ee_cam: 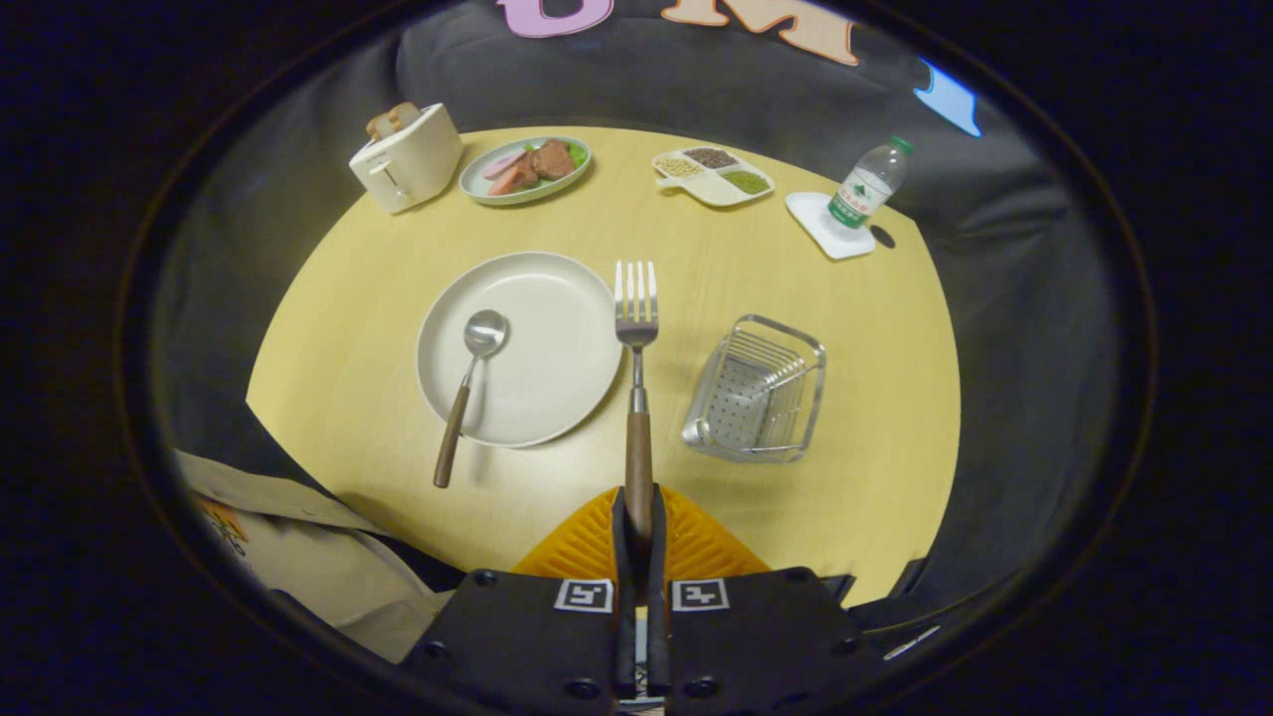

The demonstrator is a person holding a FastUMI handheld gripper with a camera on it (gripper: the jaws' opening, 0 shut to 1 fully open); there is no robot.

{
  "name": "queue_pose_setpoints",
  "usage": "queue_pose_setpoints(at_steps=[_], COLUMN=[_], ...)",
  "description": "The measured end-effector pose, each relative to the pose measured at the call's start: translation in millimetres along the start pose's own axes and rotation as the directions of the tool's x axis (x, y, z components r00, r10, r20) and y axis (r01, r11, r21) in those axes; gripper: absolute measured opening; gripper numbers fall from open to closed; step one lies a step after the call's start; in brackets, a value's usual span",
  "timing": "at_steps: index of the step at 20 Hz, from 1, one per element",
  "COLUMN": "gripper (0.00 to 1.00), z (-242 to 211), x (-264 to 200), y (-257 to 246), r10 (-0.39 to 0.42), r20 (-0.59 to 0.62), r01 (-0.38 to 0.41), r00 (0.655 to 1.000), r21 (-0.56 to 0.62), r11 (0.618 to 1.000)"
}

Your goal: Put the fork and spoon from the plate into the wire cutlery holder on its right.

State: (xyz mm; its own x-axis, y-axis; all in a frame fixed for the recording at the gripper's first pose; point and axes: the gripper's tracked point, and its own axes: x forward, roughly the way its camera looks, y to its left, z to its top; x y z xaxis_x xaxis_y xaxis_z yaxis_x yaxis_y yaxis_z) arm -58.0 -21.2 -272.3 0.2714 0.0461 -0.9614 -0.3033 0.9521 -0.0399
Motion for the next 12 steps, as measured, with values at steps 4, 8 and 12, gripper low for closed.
queue_pose_setpoints(at_steps=[4,8,12], gripper=[0.08,0.08,0.08], z=[-7.7,-20.2,-29.6], x=[-13.2,-22.0,-19.1], y=[-24.4,-53.3,-71.7], r10=[-0.001,-0.018,-0.008], r20=[-0.030,-0.088,-0.149], r01=[0.002,0.021,0.018], r00=[1.000,0.996,0.989], r21=[0.021,0.034,0.063], r11=[1.000,0.999,0.998])
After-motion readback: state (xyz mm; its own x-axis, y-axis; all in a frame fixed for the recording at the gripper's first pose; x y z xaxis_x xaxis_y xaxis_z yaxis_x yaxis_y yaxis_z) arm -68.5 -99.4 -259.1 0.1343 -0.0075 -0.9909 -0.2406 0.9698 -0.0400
